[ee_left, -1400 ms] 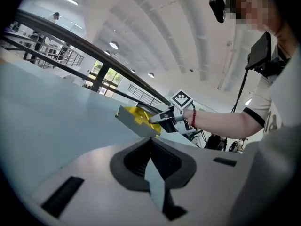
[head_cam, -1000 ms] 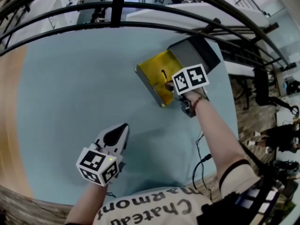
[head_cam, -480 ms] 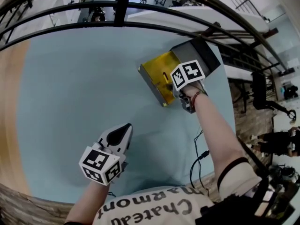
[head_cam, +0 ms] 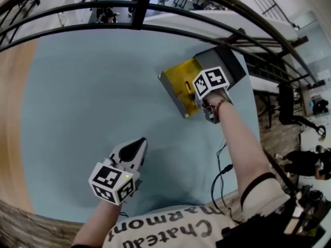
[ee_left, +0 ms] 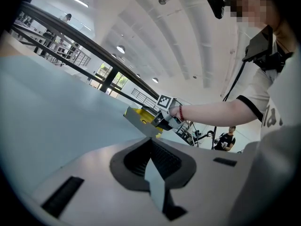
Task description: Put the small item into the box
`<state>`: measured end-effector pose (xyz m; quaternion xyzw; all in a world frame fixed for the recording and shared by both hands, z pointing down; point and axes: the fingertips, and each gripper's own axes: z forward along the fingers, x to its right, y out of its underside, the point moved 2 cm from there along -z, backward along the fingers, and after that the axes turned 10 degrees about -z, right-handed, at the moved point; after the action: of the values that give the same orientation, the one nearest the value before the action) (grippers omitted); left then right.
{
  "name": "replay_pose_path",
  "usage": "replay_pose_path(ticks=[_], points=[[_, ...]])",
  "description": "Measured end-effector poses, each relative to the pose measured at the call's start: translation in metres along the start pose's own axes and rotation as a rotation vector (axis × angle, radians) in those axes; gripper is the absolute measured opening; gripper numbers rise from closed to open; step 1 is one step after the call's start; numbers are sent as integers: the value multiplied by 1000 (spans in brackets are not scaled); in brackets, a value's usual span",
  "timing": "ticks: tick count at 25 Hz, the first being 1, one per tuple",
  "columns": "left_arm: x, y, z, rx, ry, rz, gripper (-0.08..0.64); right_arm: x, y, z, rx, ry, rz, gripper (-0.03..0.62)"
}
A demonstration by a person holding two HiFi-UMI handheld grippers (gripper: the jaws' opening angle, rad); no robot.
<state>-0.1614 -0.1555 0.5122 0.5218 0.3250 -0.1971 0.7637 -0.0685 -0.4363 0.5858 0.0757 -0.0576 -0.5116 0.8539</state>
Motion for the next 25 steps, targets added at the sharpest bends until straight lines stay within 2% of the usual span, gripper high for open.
replay_pose_path(ticks=[7, 11, 18, 25], points=[[-2, -4, -11, 12, -16, -3, 3, 1, 2, -3, -9, -4, 3, 83], [-1, 6, -13, 21, -31, -2, 3, 9, 8, 2, -13, 1, -4, 83], [-4, -4, -33, 46, -83, 1, 3, 6, -1, 0, -16, 6, 17, 84], [10, 4, -51, 78, -135, 17, 3, 6, -2, 3, -2, 39, -3, 84]])
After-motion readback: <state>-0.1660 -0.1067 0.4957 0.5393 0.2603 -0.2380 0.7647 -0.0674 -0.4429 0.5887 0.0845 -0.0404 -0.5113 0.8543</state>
